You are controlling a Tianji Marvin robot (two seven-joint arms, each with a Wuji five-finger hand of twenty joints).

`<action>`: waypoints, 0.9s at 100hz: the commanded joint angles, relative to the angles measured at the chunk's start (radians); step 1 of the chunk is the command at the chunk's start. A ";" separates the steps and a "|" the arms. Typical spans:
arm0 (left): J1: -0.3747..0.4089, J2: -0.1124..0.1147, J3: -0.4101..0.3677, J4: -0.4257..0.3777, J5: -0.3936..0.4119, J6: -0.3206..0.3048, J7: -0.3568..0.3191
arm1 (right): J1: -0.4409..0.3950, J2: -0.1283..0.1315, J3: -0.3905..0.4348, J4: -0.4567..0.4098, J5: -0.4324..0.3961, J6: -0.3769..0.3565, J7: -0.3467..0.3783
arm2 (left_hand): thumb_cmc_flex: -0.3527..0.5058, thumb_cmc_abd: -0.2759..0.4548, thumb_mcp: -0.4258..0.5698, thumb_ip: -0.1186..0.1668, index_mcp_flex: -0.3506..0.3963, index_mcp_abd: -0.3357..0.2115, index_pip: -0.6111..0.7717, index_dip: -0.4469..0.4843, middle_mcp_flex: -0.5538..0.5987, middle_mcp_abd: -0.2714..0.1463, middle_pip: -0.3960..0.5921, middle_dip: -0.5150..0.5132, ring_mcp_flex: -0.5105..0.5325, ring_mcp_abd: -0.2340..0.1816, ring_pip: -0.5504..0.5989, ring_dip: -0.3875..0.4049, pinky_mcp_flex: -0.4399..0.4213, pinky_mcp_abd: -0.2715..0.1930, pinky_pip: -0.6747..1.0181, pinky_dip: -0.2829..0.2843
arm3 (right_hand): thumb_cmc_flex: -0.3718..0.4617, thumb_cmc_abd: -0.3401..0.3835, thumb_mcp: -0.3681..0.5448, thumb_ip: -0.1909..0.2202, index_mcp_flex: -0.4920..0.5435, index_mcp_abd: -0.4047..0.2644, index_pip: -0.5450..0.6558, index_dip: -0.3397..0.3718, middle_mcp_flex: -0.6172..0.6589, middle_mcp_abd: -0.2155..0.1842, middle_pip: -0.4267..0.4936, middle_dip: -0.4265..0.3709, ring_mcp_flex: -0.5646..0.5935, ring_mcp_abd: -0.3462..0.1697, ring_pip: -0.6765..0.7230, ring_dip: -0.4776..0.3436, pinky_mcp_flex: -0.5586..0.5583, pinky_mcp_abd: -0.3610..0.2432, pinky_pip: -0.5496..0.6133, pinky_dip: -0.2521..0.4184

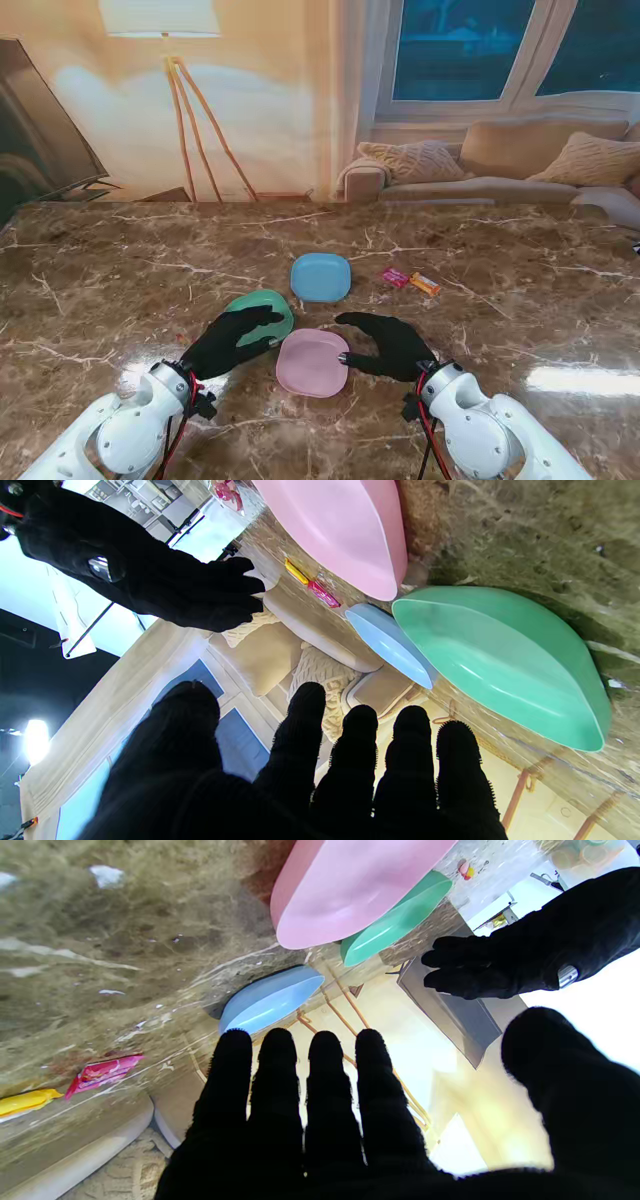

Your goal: Portion candies into small dishes

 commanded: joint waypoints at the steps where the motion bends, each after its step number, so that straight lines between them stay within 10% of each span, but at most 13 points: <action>1: 0.002 0.002 0.002 -0.002 -0.003 0.004 -0.008 | -0.011 0.000 0.002 -0.003 0.002 0.010 0.019 | -0.046 0.022 -0.030 -0.030 -0.007 0.005 -0.012 -0.017 -0.006 -0.022 -0.006 -0.005 -0.009 -0.013 -0.009 -0.009 -0.007 -0.023 -0.016 -0.015 | -0.036 0.011 -0.015 0.008 -0.034 -0.006 -0.014 -0.005 -0.009 -0.007 -0.018 0.008 -0.023 -0.056 -0.015 0.004 -0.011 -0.030 -0.005 -0.014; 90: 0.003 0.005 -0.012 -0.014 0.016 -0.005 -0.011 | -0.079 0.015 0.098 -0.076 -0.079 0.010 0.071 | -0.042 0.020 -0.032 -0.031 -0.005 0.003 -0.013 -0.016 -0.004 -0.024 -0.006 -0.004 -0.008 -0.014 -0.010 -0.008 -0.007 -0.022 -0.018 -0.016 | -0.031 0.001 -0.014 0.005 -0.034 -0.011 -0.016 -0.001 -0.008 -0.012 -0.022 0.014 -0.021 -0.055 -0.015 0.009 -0.010 -0.025 -0.009 -0.005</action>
